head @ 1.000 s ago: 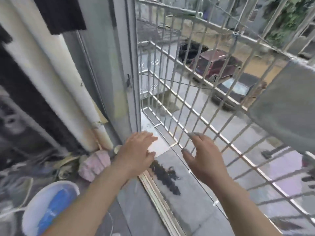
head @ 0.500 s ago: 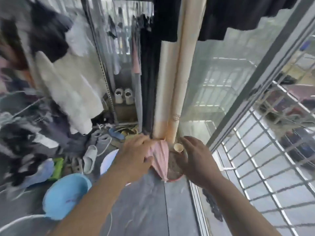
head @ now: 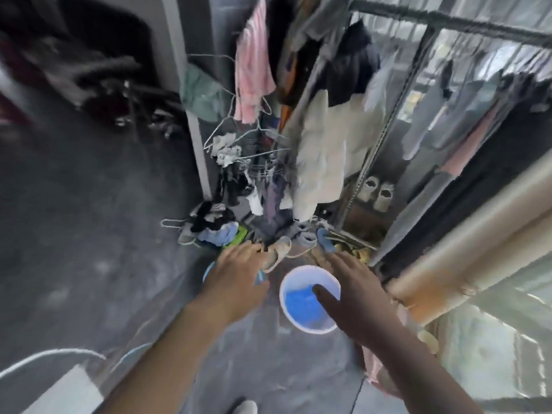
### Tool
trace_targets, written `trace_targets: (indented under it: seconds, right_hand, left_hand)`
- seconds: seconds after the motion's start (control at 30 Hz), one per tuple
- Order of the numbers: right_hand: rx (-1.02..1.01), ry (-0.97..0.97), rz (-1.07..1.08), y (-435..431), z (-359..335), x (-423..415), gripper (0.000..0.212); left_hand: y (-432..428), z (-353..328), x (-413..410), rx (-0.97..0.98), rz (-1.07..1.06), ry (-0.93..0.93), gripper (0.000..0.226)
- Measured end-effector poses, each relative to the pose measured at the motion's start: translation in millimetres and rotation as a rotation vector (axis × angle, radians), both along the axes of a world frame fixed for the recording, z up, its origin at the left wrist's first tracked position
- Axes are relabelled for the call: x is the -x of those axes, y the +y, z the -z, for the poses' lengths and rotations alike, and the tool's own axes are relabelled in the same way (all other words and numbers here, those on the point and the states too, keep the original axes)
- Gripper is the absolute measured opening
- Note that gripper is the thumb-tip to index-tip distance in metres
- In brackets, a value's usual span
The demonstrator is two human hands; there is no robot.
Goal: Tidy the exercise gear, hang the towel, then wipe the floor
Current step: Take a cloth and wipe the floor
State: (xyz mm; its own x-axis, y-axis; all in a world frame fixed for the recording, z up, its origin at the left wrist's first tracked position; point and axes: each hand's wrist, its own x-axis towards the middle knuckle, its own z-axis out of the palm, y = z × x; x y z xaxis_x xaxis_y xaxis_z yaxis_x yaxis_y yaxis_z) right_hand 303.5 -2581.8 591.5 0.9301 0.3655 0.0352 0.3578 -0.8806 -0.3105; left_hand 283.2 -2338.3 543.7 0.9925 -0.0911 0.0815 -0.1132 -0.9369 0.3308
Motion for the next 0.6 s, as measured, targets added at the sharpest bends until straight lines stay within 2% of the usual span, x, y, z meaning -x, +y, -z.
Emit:
trace_targets:
  seconds: [0.27, 0.4, 0.6]
  right_hand:
    - [-0.052, 0.028, -0.339, 93.7, 7.6, -15.0, 0.058]
    - [-0.023, 0.049, -0.536, 160.5, 4.9, -3.6, 0.072]
    - [0.049, -0.006, -0.748, 269.2, 0.2, -3.1, 0.072]
  left_hand:
    - [66.0, -10.6, 86.2, -0.060, -0.359, -0.006, 0.061]
    - [110.5, -17.0, 129.2, -0.071, -0.543, -0.015, 0.060]
    - [184.3, -11.4, 167.0, -0.041, -0.735, -0.032, 0.059]
